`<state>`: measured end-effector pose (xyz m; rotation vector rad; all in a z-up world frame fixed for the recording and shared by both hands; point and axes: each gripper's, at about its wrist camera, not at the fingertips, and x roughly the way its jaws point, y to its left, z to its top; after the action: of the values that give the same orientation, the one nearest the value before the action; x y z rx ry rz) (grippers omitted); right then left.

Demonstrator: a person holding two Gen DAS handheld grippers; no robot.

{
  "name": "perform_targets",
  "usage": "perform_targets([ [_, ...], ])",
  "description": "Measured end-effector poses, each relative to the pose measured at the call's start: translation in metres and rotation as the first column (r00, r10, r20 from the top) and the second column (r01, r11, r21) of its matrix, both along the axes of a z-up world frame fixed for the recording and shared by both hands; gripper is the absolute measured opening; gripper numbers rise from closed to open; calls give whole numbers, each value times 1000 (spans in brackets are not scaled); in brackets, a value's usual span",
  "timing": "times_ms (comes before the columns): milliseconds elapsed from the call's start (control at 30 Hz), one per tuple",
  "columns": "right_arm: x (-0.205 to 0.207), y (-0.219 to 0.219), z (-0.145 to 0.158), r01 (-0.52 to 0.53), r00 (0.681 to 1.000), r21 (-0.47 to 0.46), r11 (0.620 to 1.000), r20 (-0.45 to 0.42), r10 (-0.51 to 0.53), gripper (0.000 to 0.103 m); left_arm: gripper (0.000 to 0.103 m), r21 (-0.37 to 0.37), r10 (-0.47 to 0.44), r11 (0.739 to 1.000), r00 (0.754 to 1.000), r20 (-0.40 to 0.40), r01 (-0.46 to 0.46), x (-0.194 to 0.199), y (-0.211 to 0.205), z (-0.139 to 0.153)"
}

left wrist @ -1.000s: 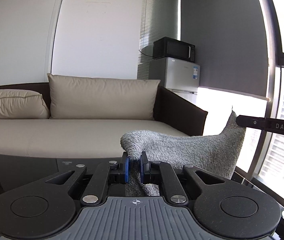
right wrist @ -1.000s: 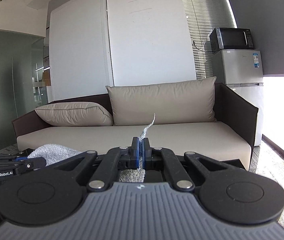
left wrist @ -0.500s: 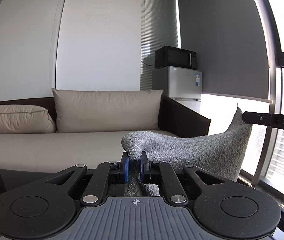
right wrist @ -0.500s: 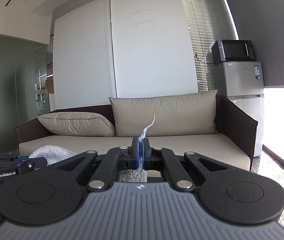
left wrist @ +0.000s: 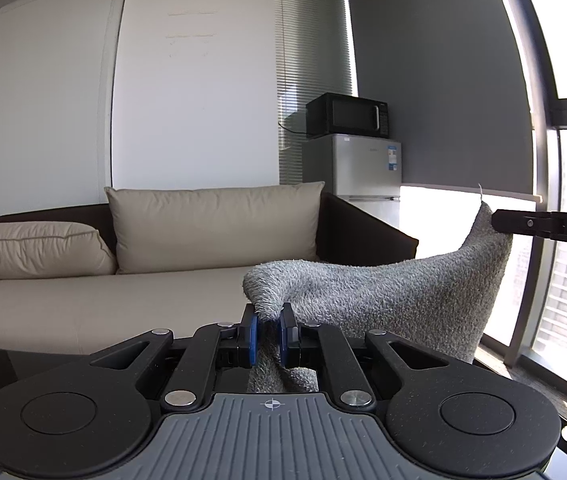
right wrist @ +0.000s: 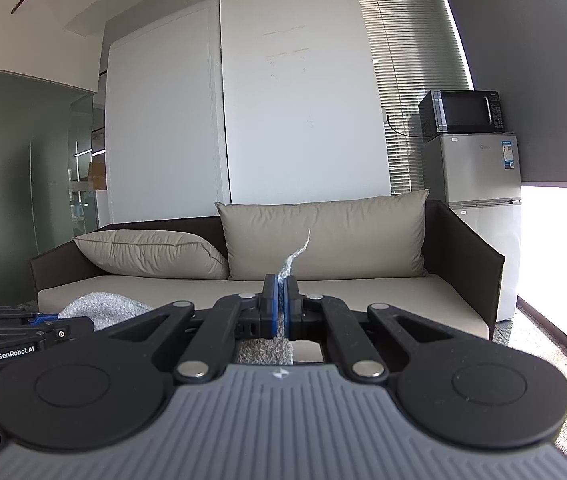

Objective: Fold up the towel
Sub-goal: 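Lift the towel with both grippers, shaking it out to hang open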

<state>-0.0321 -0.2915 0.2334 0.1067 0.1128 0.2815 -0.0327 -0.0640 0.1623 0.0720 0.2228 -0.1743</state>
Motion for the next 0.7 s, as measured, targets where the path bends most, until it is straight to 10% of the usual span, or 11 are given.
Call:
perform_targets([
  [700, -33, 4, 15, 41, 998, -100, 994, -44, -46, 2, 10, 66, 3, 998, 999, -44, 0, -14, -15, 0],
])
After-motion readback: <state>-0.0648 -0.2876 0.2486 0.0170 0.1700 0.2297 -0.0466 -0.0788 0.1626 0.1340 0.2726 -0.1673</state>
